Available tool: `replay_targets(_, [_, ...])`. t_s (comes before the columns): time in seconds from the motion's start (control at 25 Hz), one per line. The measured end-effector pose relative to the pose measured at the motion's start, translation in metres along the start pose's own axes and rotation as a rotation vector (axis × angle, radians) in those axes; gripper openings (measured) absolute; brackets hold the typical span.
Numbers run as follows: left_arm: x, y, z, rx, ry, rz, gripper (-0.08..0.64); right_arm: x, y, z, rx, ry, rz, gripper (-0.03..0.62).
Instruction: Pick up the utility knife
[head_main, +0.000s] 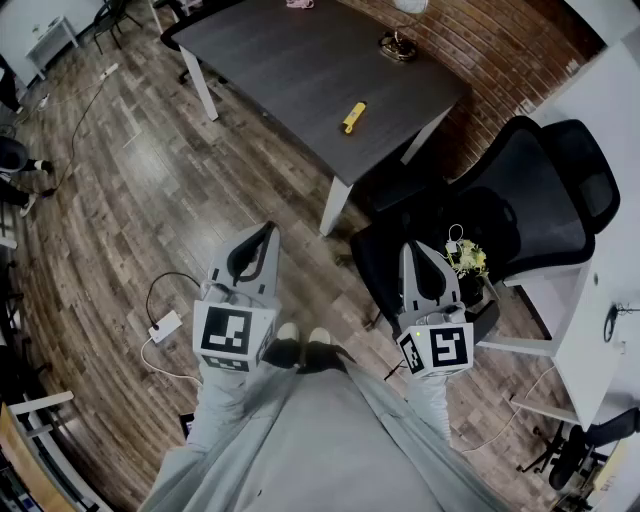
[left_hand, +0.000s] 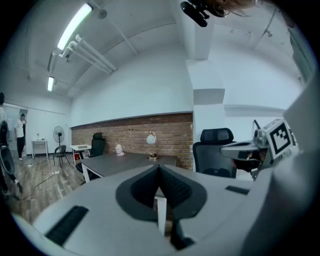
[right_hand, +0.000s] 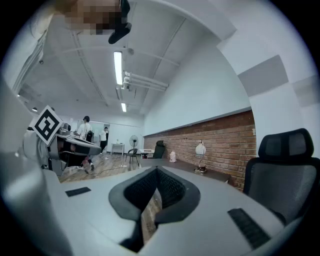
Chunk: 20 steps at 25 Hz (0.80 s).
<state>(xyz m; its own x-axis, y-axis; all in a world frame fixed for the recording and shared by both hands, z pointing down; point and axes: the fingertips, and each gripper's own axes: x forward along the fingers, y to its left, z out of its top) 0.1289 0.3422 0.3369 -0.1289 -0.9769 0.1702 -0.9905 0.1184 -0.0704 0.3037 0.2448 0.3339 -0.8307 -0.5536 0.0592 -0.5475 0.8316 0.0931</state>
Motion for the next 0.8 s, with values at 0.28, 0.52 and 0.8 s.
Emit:
replay_targets(0.28, [-0.012,-0.011,0.003,-0.013,-0.003,0.038,0.018,-0.019,-0.01,0.001,0.03,-0.022,0.01,0.017])
replay_targets(0.52, [-0.016,-0.012,0.002,-0.023,0.001,0.074,0.018,-0.019,-0.016,-0.002,0.049,-0.025,0.037,0.017])
replay_targets(0.8, [0.014,0.007,-0.003,-0.026,0.008,0.06,0.018,0.022,-0.013,-0.012,0.061,-0.007,0.054,0.017])
